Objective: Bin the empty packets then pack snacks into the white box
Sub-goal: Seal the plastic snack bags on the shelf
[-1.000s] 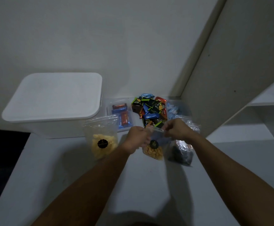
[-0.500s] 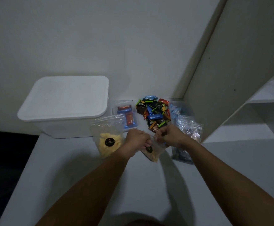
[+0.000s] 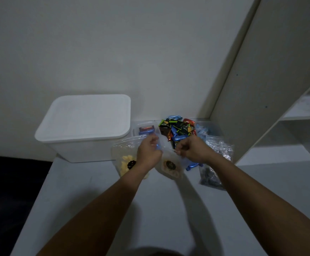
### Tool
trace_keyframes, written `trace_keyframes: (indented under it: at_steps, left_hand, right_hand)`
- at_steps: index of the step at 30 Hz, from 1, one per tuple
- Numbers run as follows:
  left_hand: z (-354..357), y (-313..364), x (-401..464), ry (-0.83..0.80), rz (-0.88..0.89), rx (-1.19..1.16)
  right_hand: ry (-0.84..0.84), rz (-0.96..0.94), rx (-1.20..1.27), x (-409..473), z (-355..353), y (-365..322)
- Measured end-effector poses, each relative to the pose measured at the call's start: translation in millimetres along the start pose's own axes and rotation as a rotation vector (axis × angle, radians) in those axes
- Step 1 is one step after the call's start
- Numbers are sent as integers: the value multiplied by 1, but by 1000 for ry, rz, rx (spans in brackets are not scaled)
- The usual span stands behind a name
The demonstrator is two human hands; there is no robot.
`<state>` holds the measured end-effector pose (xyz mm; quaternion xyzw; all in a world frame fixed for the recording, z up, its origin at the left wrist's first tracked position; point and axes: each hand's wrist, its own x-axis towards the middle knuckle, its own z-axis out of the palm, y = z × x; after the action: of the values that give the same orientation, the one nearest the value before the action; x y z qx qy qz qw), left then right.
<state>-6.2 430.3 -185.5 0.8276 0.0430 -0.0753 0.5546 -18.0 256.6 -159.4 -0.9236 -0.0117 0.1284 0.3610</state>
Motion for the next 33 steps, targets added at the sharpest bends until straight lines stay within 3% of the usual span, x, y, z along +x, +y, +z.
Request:
trace_keyframes:
  at_steps: [7,13,24,33]
  left_hand:
    - [-16,10,6,-95,169,-51]
    - [-21,23,13,-11,234,-34]
    - [-31,37,11,-95,270,-36]
    - [-30,42,10,-6,270,5]
  right_hand:
    - [50,-55,-28,3,-14,-18]
    - [163,-117,36,0,-18,-31]
    - [241,-175,-30,-2,-14,-48]
    - [275,-238,60,-1,-10,-59]
